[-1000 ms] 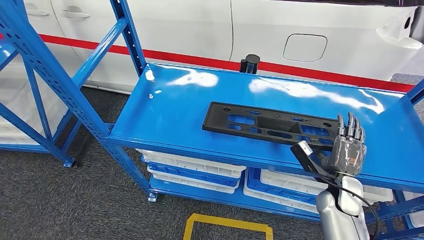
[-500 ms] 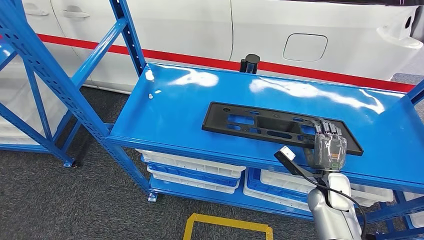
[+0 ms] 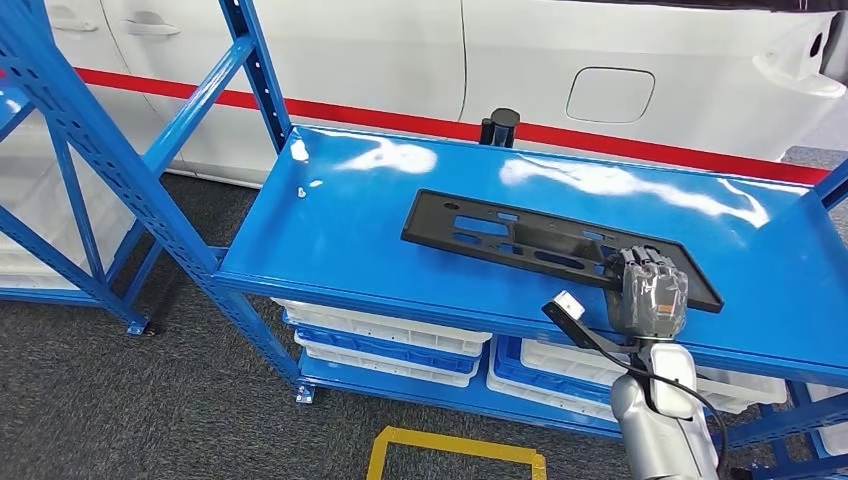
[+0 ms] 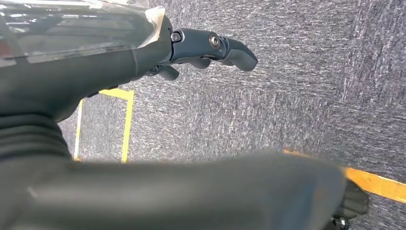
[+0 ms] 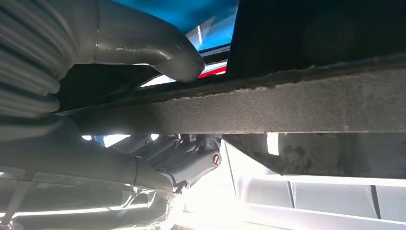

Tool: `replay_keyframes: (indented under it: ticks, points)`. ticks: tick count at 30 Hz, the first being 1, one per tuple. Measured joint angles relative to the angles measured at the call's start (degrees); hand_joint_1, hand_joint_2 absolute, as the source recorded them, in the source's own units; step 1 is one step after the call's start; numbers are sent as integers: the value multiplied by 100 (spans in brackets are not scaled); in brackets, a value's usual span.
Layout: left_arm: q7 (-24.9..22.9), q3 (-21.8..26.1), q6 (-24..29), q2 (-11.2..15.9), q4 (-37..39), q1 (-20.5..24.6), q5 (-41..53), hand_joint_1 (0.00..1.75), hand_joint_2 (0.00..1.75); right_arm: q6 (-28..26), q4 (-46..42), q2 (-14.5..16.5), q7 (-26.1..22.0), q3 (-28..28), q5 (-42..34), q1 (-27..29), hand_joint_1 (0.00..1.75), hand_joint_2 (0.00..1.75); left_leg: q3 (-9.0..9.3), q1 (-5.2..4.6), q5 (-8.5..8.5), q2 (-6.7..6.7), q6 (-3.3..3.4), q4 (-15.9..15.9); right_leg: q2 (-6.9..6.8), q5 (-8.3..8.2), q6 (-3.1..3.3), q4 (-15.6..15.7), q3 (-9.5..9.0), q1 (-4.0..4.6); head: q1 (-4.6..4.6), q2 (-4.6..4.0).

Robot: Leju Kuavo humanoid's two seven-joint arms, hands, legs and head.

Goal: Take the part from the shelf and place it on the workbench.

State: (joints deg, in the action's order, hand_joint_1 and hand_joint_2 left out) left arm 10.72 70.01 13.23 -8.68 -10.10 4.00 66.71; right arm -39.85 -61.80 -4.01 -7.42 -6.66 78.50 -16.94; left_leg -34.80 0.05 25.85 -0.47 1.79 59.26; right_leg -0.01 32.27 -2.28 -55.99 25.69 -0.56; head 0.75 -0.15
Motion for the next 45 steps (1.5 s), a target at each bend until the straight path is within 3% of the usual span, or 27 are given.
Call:
replay_keyframes:
  ticks: [5, 8, 11, 15, 19, 23, 27, 33, 37, 39, 41, 43, 45]
  points:
    - [44, 2, 26, 0, 0, 0, 1, 0, 175, 0, -66, 20, -38, -13, -78, 6, 175, 175, 0, 0, 0, 0, 0, 0, 0, 0, 0, 0, 0, 0, 0, -1]
    - [45, 2, 81, 0, 0, 0, 18, 0, 175, 48, -80, 34, -404, -15, -824, 6, 175, 175, 0, 0, 0, 1, 0, 0, 0, 0, 0, 0, 0, 0, 0, -1]
    - [32, 4, 104, 0, 0, 0, 18, 0, 175, 432, -209, 62, -1197, 5, -2540, 10, 175, 175, 2, 1, 0, 3, 0, 0, 1, 0, 0, 0, 0, 0, 1, -1]
    - [-77, 38, 26, 3, 0, 1, -18, 0, 175, 1380, -677, 139, -1979, 40, -5003, 90, 175, 175, 11, 2, 0, 6, 0, -1, 4, 0, 0, 1, -4, 0, -1, 0]
    - [-92, 87, -25, 11, 0, 0, -63, 0, 175, 2825, -1332, 274, -2308, 104, -7136, 403, 175, 175, 13, 2, 0, -1, 0, -1, -1, 0, 0, 1, -9, 1, 0, -1]
    - [-97, 156, -12, 22, 0, -4, -134, 0, 175, 3696, -2017, 412, -2390, 220, -8290, 827, 175, 175, 8, 2, 0, -8, -1, -2, -7, 3, 3, -1, -8, 1, 1, -1]
    - [-68, 256, 47, 28, 0, -2, -262, 0, 175, 3921, -2675, 514, -2521, 381, -8539, 1234, 175, 175, 5, -2, 5, -6, -3, -2, -6, 10, -5, 1, -4, -1, -1, 0]
    - [7, 416, 28, 38, 0, -3, -404, 0, 175, 3746, -3655, 611, -2865, 850, -8144, 1798, 175, 175, 4, -35, 28, -8, 10, 5, -6, 18, -22, 8, -4, -31, 1, -1]
    - [48, 483, -40, 55, 0, -3, -428, 0, 175, 3552, -4155, 592, -2993, 1204, -7896, 2018, 175, 175, 9, -79, 50, -6, 63, 1, -3, 24, -67, 28, -8, -74, 3, -1]
    - [66, 497, -63, 59, 0, -4, -428, 0, 175, 3456, -4340, 556, -3008, 1348, -7814, 2093, 175, 175, 42, -53, 17, 5, 116, -60, -3, 73, -86, -25, -8, -86, 2, -1]
    - [85, 498, -75, 62, 0, -1, -427, 0, 175, 3368, -4470, 507, -3017, 1451, -7755, 2143, 175, 175, 80, -11, -19, 22, 160, -119, -2, 295, -49, -430, 167, -86, -16, -1]
    - [99, 498, -91, 66, 1, 1, -414, 0, 175, 3290, -4539, 448, -3021, 1526, -7728, 2199, 175, 175, 82, -6, -22, 27, 168, -124, -1, 607, -12, -1205, 575, -80, -34, 0]
    - [102, 498, -110, 66, 2, -2, -399, 0, 175, 3232, -4568, 389, -3022, 1578, -7725, 2259, 175, 175, 77, 1, -22, 25, 164, -122, -1, 675, -69, -1665, 864, -88, -38, 0]
